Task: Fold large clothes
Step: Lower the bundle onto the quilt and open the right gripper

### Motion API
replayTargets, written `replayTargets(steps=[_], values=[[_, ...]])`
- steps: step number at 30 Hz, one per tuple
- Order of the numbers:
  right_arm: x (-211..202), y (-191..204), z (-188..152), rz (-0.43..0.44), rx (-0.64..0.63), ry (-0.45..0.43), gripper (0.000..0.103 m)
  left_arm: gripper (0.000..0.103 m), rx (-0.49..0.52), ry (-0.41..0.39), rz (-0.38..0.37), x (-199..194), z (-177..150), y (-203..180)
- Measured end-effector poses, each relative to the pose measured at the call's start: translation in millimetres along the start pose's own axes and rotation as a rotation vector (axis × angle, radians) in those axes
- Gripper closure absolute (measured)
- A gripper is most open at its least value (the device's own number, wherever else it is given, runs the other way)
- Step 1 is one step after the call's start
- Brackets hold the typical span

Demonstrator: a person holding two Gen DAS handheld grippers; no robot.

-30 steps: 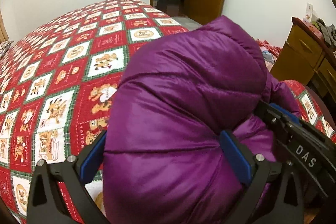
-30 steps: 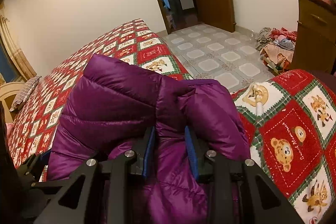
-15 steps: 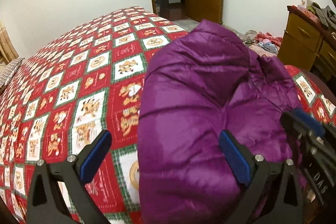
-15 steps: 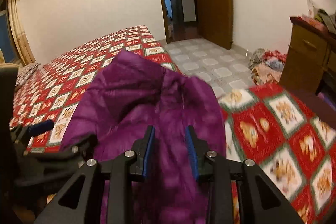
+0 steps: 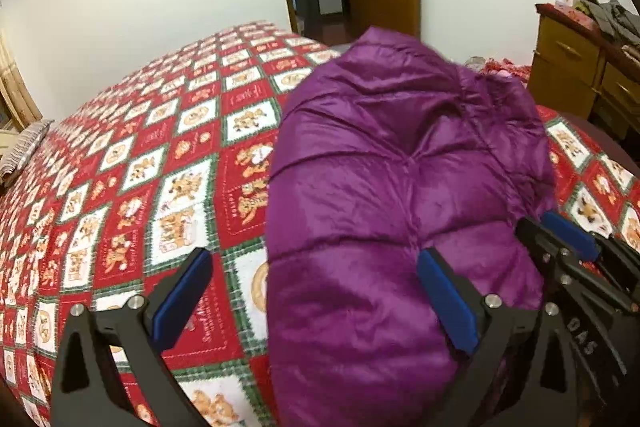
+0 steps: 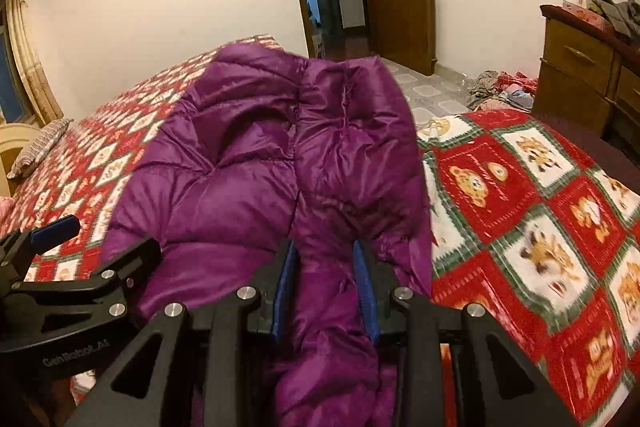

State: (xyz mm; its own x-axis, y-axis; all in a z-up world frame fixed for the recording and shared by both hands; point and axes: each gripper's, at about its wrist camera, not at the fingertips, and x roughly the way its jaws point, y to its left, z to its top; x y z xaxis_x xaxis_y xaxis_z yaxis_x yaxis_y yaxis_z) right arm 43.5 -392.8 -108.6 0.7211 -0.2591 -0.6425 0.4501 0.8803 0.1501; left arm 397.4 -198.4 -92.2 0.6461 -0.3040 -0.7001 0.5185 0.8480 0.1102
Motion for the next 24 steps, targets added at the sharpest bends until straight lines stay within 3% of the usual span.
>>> replayTargets(steps=[6, 10, 12, 14, 15, 21, 24], values=[[-33.7, -4.6, -15.1, 0.001, 0.049, -0.028, 0.07, 0.0, -0.013, -0.018, -0.017, -30.0, -14.6, 11.6], [-48.2, -14.1, -22.4, 0.018, 0.104, -0.023, 0.068, 0.0, -0.005, -0.083, -0.044, -56.6, -23.2, 16.3], [-57.9, -14.7, -24.5, 0.019, 0.106, -0.038, 0.062, 0.0, -0.007, -0.113, -0.049, -70.0, -26.0, 17.8], [-69.9, -11.2, -26.2, 0.023, 0.094, -0.065, 0.039, 0.0, -0.01, -0.141, -0.047, -82.4, -27.5, 19.2], [-77.6, -8.8, -26.8, 0.032, 0.089, -0.088, 0.035, 0.0, -0.012, -0.158, -0.052, -89.2, -28.4, 20.6], [-108.8, 4.5, -24.5, 0.058, 0.086, -0.138, 0.032, 0.0, -0.052, -0.198, -0.139, -114.2, -32.7, 35.6], [-124.5, 16.3, -23.5, 0.057, 0.063, -0.173, 0.031, 0.0, -0.046, -0.203, -0.134, -122.8, -32.7, 39.6]])
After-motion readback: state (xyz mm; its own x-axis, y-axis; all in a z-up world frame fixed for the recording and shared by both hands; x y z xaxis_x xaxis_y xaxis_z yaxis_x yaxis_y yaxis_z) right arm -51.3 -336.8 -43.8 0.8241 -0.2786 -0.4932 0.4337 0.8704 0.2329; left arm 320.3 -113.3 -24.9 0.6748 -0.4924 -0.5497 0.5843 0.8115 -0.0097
